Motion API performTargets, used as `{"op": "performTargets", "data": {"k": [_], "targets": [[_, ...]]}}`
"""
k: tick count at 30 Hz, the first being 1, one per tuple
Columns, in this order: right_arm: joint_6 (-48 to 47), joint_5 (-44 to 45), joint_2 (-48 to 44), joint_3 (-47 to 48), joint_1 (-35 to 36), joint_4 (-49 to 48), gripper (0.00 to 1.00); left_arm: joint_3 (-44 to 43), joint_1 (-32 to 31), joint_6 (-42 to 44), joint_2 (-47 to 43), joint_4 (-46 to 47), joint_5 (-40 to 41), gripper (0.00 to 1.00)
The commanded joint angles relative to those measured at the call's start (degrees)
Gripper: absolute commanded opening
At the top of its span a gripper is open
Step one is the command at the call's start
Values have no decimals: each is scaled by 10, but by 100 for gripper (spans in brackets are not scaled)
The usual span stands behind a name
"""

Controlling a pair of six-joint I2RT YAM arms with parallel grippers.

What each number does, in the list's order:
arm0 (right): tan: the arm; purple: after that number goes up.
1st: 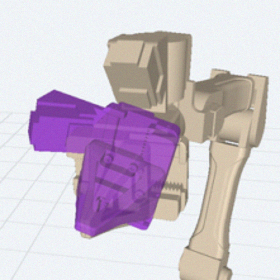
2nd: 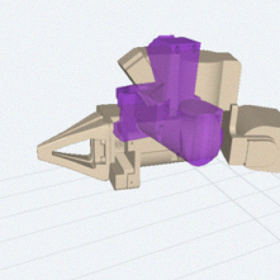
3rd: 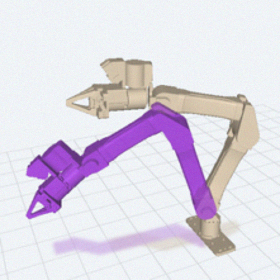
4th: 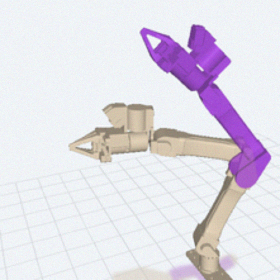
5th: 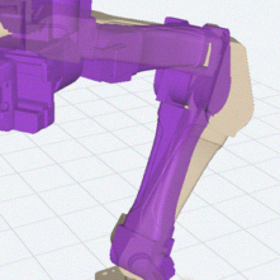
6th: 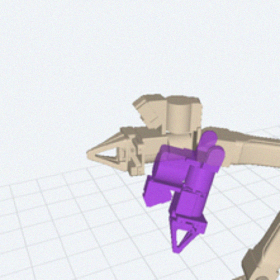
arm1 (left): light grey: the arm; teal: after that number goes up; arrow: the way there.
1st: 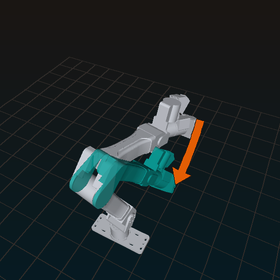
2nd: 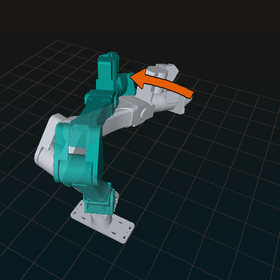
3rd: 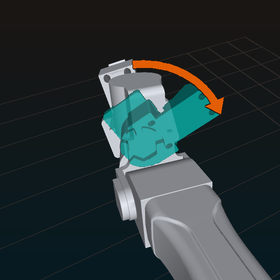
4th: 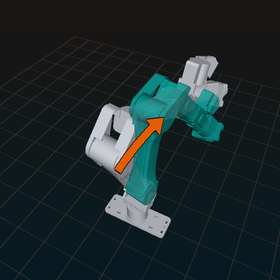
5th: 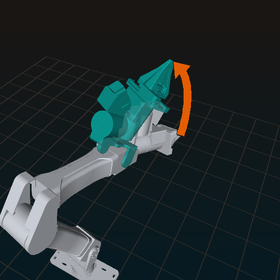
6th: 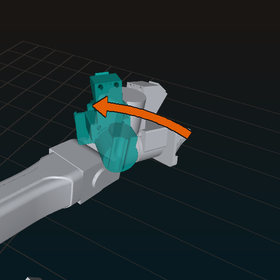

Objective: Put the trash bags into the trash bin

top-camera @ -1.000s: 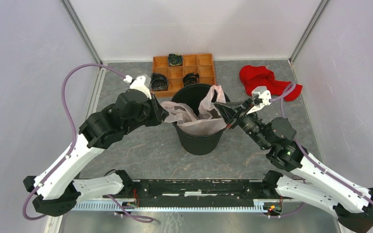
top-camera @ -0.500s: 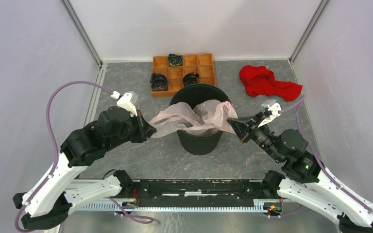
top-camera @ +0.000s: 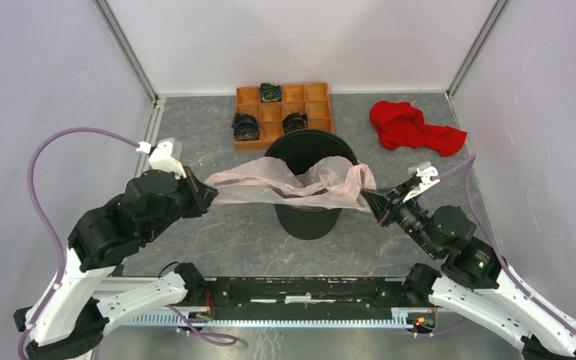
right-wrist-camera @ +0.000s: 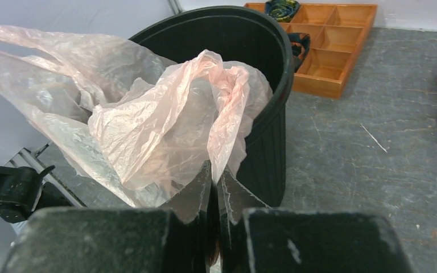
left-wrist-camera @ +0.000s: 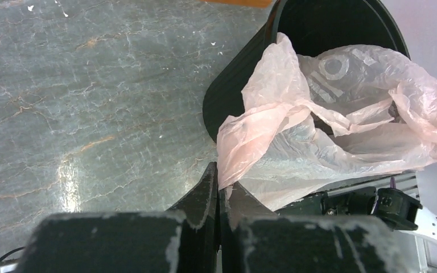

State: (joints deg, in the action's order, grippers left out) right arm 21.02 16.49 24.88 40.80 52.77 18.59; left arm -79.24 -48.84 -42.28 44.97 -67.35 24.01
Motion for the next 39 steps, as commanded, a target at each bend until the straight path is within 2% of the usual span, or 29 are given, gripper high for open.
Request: {"op": "performTargets", "data": {"k": [1,6,9,14,16,18,20,23,27,30,33,39], "targets": [[13,53,-21,3,1,24,9,38,1,11,-14,8,19,2],[45,77,-60,-68,1,-7,13,148,1,-13,-33,55,-9,2],[43,112,-72,-116,1,-47,16,196,1,-6,-35,102,5,2],[-12,189,-48,-187,1,-130,23,198,1,13,16,168,40,7],[-20,223,-25,-187,1,-119,25,193,1,8,41,173,71,14],[-13,225,-7,-155,1,-69,27,193,1,17,53,194,68,17],[-21,184,-1,-119,0,-23,37,194,1,23,60,208,51,17],[-41,59,-6,-62,1,32,56,201,2,28,55,221,32,17],[-39,-9,-18,8,1,129,71,197,1,38,42,210,21,22],[-56,-13,-6,74,1,197,77,201,1,63,24,206,11,22],[-96,-22,23,137,1,238,78,206,2,72,5,204,23,22],[-227,-170,74,211,1,218,83,184,1,82,18,196,-4,22]]}}
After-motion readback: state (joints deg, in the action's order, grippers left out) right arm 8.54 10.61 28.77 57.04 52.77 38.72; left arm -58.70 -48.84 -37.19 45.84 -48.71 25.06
